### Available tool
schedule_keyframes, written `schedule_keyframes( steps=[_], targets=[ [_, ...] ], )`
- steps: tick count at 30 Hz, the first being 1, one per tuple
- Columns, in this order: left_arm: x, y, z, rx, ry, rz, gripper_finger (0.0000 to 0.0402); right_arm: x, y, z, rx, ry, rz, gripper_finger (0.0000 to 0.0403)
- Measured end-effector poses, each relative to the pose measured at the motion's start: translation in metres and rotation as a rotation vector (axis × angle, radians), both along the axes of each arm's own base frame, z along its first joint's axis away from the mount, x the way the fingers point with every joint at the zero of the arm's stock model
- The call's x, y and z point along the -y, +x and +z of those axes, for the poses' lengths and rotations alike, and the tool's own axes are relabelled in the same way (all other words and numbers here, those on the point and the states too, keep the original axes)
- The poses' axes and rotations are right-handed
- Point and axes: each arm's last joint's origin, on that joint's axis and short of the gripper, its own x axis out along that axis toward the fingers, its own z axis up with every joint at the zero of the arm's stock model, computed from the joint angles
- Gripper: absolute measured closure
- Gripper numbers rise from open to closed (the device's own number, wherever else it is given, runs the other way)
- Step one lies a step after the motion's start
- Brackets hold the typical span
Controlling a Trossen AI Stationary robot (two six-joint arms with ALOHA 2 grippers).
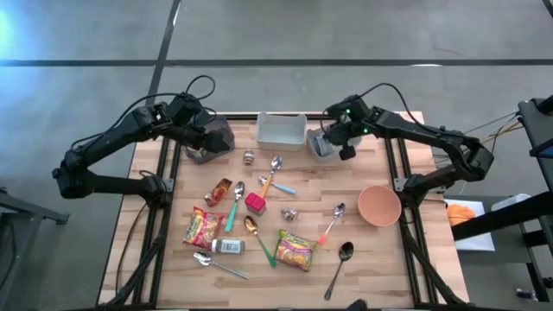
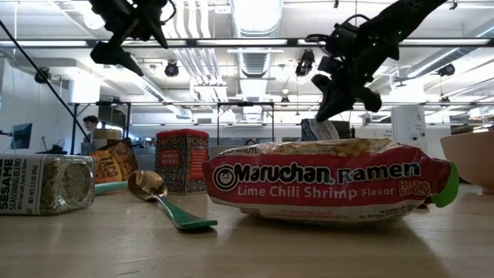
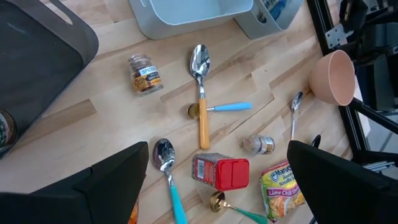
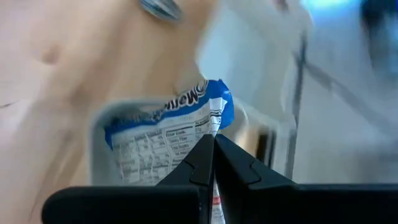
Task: Pick & Place Food Item
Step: Put the blue noodle pack into the right gray bin, then put the white and orange spoon into the left gray bin
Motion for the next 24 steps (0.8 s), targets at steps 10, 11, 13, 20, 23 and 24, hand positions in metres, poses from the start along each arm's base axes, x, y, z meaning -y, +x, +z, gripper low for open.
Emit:
schedule_keyframes(
  steps=[10,11,13,20,23,24],
  targets=[
    [0.000,0.000,0.000,0.001,-0.004,0.006,0.0015,0.006,-0.008,0.001,0.065,0.164,-0.645,0.0394],
    [0.000,0.000,0.000,0.001,-0.004,0.005,0.0015,0.006,-0.010,0.001,0.068,0.184,-0.716,0.0394],
    [0.000,0.000,0.000,0.001,-0.003,0.004,0.0015,0.006,-0.013,0.002,0.073,0.217,-0.850,0.0394],
    [0.000,0.000,0.000,0.000,0.002,-0.003,0.0015,0.002,-0.014,0.009,0.112,0.311,-1.040,0.0394],
    [0.000,0.000,0.000,-0.001,0.009,-0.011,0.0015,0.000,-0.010,0.015,0.139,0.332,-1.046,0.0394],
    [0.000,0.000,0.000,-0.002,0.014,-0.018,0.0015,0.000,-0.009,0.017,0.141,0.348,-1.026,0.0394]
  ],
)
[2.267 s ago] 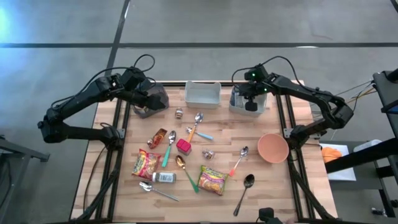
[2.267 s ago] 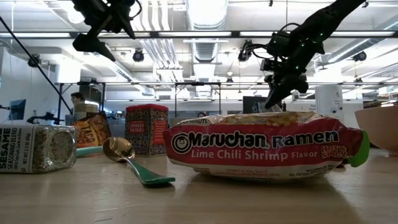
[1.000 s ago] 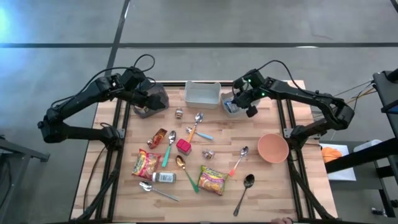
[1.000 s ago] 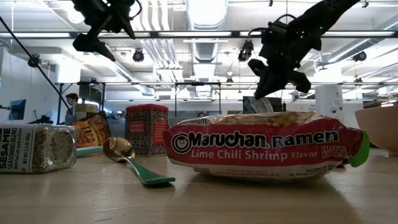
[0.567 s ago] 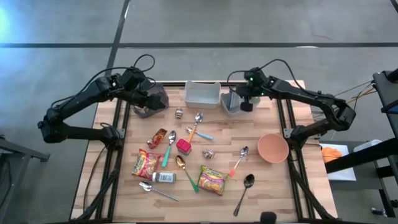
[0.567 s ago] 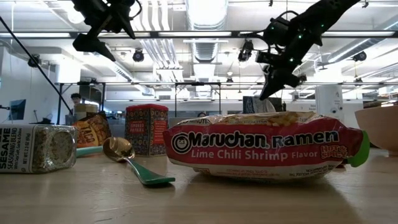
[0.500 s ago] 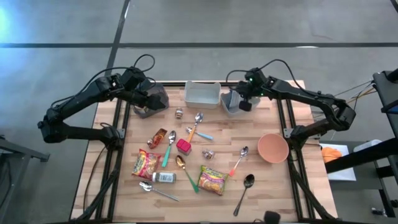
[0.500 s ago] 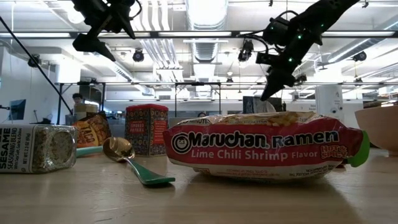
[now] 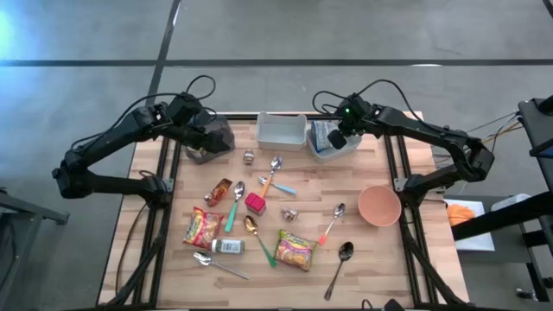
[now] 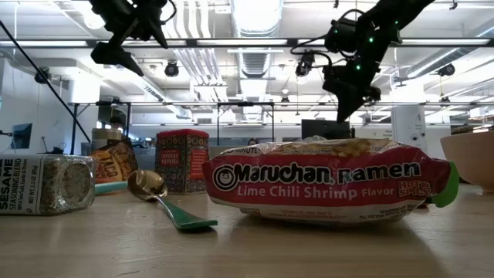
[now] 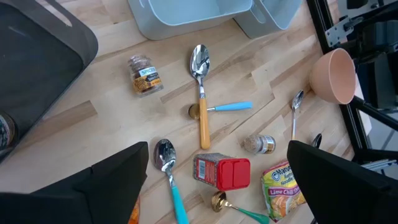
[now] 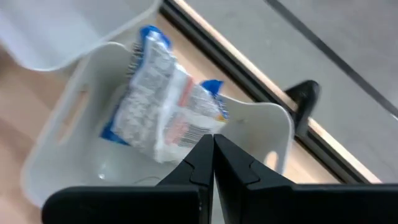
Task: Pick & Place Food Item
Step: Put the white and orange spoon into the left gray bin
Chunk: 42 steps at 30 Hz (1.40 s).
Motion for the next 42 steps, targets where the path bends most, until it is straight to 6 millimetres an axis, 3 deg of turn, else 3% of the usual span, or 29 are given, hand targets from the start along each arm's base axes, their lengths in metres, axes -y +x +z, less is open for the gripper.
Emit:
schedule_keyframes(
  steps=[11,16,25,32,34,39,42],
  targets=[
    [0.000,0.000,0.000,0.000,0.004,-0.005,0.0015,-0.005,0.008,0.034,0.169,0.077,0.260,0.0392],
    [0.000,0.000,0.000,0.000,0.004,-0.005,0.0015,-0.016,0.018,0.041,0.330,0.226,0.462,0.0350],
    [0.000,0.001,0.001,0.009,0.008,-0.003,0.0015,-0.065,0.046,0.039,0.390,0.343,0.730,0.0217],
    [-0.001,0.001,0.001,0.010,0.008,-0.002,0.0015,-0.118,0.062,0.038,0.284,0.202,1.002,0.0168],
    [0.000,0.001,0.001,0.010,0.008,-0.003,0.0015,-0.132,0.064,0.037,0.260,0.190,0.972,0.0160],
    [0.000,0.001,0.001,0.015,0.000,-0.010,0.0015,-0.153,0.067,0.036,0.283,0.275,0.583,0.0154],
    [0.000,0.001,0.001,0.016,-0.003,-0.012,0.0015,-0.164,0.068,0.037,0.326,0.347,0.437,0.0154]
  ],
)
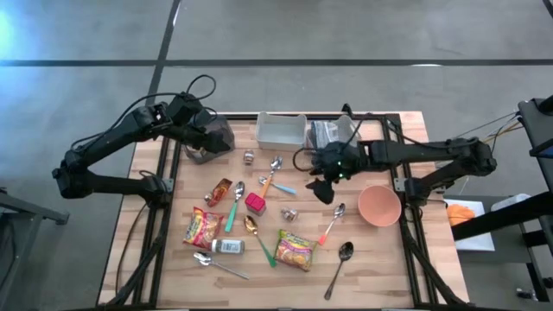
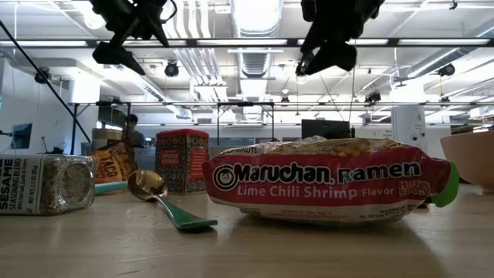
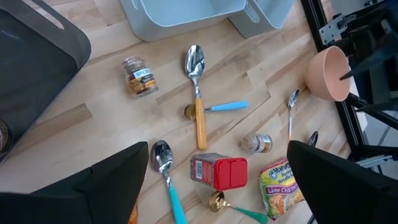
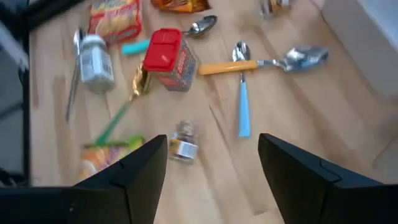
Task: Pick & Place Food Item
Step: Put the white and orange spoon into the left gray bin
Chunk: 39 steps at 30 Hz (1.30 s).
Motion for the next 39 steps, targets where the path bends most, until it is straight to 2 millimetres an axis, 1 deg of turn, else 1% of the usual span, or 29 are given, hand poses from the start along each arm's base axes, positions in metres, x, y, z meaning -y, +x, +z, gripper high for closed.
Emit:
schedule_keyframes(
  steps=[3,5,9,12,17,20,23,27,30,36,39],
  targets=[
    [0.000,0.000,0.000,0.000,0.000,0.000,0.0015,-0.011,0.002,-0.002,-0.003,0.034,-0.086,0.0154],
    [0.000,0.000,0.000,0.000,0.001,-0.001,0.0015,-0.017,0.005,-0.006,-0.011,0.035,-0.112,0.0154],
    [0.000,0.000,0.000,0.000,0.001,0.000,0.0015,-0.030,0.018,-0.016,-0.023,0.062,-0.139,0.0154],
    [0.000,0.000,0.000,0.000,0.001,-0.001,0.0015,-0.040,0.031,-0.029,-0.062,0.064,-0.141,0.0154],
    [0.000,0.000,0.000,-0.003,0.017,-0.021,0.0015,-0.060,0.057,-0.050,-0.122,-0.005,-0.131,0.0154],
    [0.000,0.000,0.000,-0.006,0.015,-0.022,0.0015,-0.072,0.072,-0.060,-0.146,-0.029,-0.118,0.0154],
    [0.002,-0.002,-0.002,-0.028,0.000,-0.026,0.0015,-0.081,0.086,-0.067,-0.164,-0.014,-0.131,0.0154],
    [0.004,-0.005,-0.004,-0.065,-0.020,-0.033,0.0015,-0.085,0.095,-0.075,-0.243,-0.028,-0.140,0.0154],
    [0.004,-0.006,-0.005,-0.082,-0.016,-0.052,0.0015,-0.086,0.096,-0.076,-0.295,-0.044,-0.138,0.0154],
    [0.004,-0.006,-0.005,-0.081,-0.014,-0.055,0.0015,-0.087,0.099,-0.082,-0.304,-0.047,-0.140,0.0154],
    [0.004,-0.006,-0.005,-0.082,-0.004,-0.068,0.0015,-0.087,0.099,-0.090,-0.328,-0.054,-0.141,0.0154]
  ],
)
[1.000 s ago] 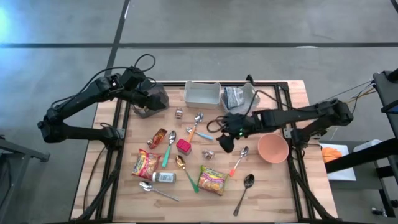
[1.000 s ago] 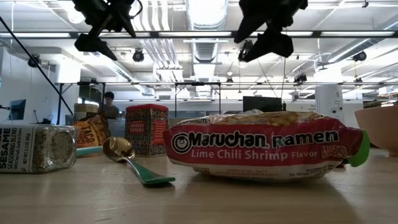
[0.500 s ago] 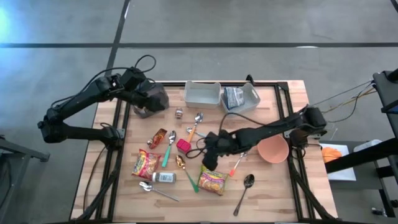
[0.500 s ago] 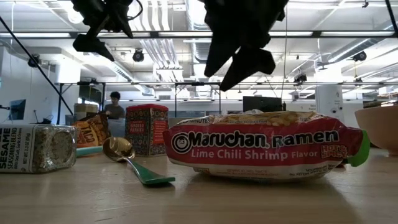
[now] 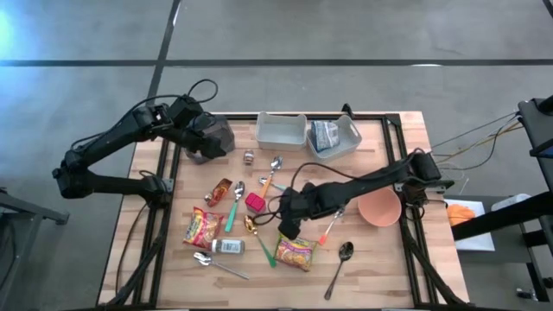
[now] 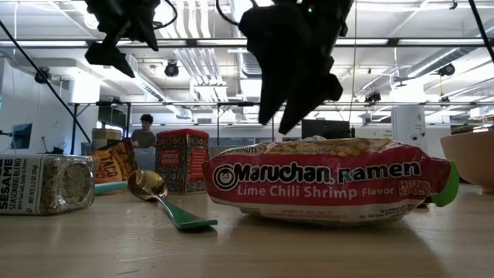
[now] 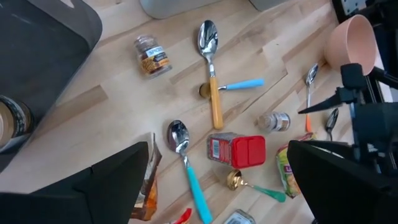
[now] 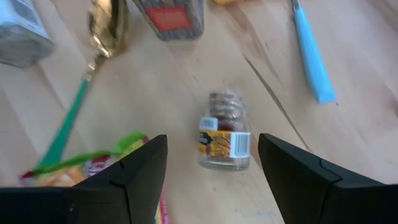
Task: Pick & Place Food Item
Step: Put the white and orange spoon into the left gray bin
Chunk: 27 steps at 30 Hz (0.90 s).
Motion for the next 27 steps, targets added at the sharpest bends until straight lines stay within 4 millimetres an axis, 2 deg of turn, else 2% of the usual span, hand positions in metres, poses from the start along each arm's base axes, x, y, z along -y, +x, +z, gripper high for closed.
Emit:
schedule_keyframes(
  steps=[6,14,16,21,27],
  targets=[
    [0.000,0.000,0.000,-0.004,0.010,0.004,0.0015,-0.002,0.005,-0.012,-0.021,-0.003,0.003,0.0154],
    [-0.001,0.000,0.000,-0.009,0.026,0.012,0.0015,0.001,0.007,-0.004,0.017,-0.018,0.005,0.0154],
    [-0.001,0.000,0.000,-0.010,0.031,0.016,0.0015,0.010,0.010,-0.003,0.033,-0.041,0.022,0.0154],
    [-0.001,0.000,0.000,-0.008,0.035,0.018,0.0015,0.039,0.024,-0.013,0.021,-0.101,0.238,0.0154],
    [0.000,-0.002,-0.001,-0.033,0.027,0.007,0.0015,0.083,0.026,-0.017,-0.008,-0.146,0.250,0.0154]
  ],
)
